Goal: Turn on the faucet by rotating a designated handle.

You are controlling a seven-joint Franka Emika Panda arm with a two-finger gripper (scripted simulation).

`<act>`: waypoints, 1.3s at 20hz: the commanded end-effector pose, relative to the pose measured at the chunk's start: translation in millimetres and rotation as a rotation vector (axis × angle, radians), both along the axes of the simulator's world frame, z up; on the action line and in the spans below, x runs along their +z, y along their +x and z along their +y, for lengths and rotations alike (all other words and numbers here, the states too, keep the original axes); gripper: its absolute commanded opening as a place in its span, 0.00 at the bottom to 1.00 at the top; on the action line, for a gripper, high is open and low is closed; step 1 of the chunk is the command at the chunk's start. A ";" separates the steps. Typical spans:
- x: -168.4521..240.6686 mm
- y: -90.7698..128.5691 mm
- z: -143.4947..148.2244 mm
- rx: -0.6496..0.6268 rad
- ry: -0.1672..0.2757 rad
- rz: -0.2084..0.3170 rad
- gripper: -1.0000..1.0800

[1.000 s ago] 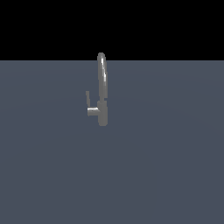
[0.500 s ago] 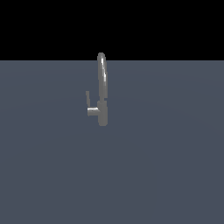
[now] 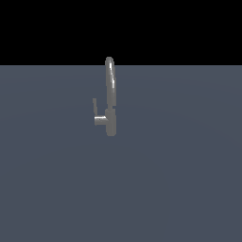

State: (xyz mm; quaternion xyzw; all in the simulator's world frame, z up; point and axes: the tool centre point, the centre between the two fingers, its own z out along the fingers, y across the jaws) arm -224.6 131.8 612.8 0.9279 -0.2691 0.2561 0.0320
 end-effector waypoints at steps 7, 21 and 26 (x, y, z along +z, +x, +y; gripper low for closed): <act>-15.5 36.9 60.4 -0.178 -0.059 -0.126 0.00; -132.3 147.3 109.4 -0.457 -0.152 -0.228 0.00; -199.0 192.4 99.3 -0.563 -0.180 -0.233 0.00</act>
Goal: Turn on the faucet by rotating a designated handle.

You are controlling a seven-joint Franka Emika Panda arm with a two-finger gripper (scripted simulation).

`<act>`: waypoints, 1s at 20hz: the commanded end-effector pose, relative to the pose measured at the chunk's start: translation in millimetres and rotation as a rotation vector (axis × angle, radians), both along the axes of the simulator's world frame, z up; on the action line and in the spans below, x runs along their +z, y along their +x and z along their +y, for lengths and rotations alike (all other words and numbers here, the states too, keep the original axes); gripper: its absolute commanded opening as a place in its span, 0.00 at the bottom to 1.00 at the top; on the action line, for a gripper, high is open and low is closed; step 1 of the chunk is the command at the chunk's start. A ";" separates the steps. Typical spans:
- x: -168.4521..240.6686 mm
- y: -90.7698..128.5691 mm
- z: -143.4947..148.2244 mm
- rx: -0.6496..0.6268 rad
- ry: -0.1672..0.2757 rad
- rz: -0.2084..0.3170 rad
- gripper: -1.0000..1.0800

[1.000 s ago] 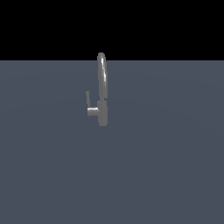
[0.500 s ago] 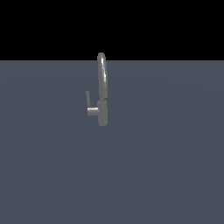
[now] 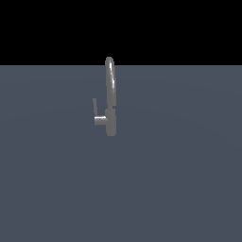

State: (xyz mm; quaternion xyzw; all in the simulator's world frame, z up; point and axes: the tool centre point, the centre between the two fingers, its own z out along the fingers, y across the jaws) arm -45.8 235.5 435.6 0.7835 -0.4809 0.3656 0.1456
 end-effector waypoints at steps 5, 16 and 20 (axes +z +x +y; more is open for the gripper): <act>-98.9 54.4 -31.8 -0.149 -0.010 0.002 0.00; -239.8 97.2 -111.1 -0.365 -0.003 0.025 0.00; -265.8 100.4 -128.7 -0.407 0.000 0.030 0.00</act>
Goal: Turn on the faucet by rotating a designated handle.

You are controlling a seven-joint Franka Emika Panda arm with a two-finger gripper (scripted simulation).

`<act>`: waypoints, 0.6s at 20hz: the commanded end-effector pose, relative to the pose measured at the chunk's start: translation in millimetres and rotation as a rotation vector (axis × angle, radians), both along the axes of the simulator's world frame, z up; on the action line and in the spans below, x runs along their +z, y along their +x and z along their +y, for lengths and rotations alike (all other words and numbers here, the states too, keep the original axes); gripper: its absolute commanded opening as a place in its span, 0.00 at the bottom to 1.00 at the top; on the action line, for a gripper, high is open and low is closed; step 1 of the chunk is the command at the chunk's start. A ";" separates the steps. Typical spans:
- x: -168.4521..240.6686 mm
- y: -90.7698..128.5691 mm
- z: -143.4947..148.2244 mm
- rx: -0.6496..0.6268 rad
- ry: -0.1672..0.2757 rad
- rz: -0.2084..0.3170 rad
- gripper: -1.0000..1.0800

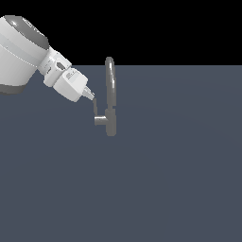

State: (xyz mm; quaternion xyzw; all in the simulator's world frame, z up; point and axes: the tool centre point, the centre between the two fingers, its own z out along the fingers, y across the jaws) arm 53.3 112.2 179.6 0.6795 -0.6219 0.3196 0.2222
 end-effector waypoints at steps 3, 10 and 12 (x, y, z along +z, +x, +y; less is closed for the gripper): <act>-19.6 2.0 -12.3 -0.030 0.005 0.003 0.00; -20.5 -0.8 -14.2 -0.034 0.004 0.004 0.00; -19.2 -6.5 -15.0 -0.034 0.004 0.004 0.00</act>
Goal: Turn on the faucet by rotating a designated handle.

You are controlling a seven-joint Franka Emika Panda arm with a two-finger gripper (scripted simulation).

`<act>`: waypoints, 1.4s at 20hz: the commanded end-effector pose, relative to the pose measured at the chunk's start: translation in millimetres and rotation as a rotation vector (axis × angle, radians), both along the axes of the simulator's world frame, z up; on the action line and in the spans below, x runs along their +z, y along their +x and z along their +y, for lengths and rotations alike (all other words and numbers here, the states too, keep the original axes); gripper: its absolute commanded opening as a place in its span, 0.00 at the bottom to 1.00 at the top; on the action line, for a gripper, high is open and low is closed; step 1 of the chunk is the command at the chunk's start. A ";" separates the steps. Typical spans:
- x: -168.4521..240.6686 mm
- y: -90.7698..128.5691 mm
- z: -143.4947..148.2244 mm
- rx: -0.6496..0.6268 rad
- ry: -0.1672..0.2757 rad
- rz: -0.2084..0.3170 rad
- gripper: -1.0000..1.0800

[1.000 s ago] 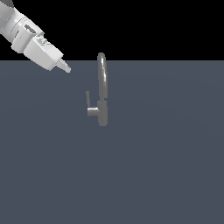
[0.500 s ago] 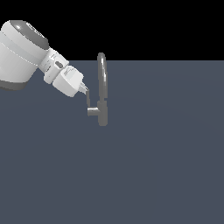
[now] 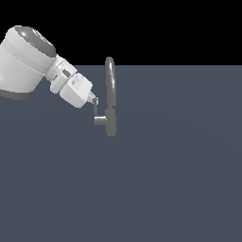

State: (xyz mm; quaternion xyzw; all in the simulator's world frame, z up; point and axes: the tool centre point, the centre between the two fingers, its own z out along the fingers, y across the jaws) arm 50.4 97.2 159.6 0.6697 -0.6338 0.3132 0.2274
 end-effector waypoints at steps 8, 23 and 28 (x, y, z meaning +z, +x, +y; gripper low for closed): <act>6.2 -27.2 -2.9 0.001 0.000 0.000 0.00; -3.7 -62.6 -6.1 0.006 0.001 -0.001 0.00; -9.0 -78.9 -9.4 0.003 0.001 -0.001 0.00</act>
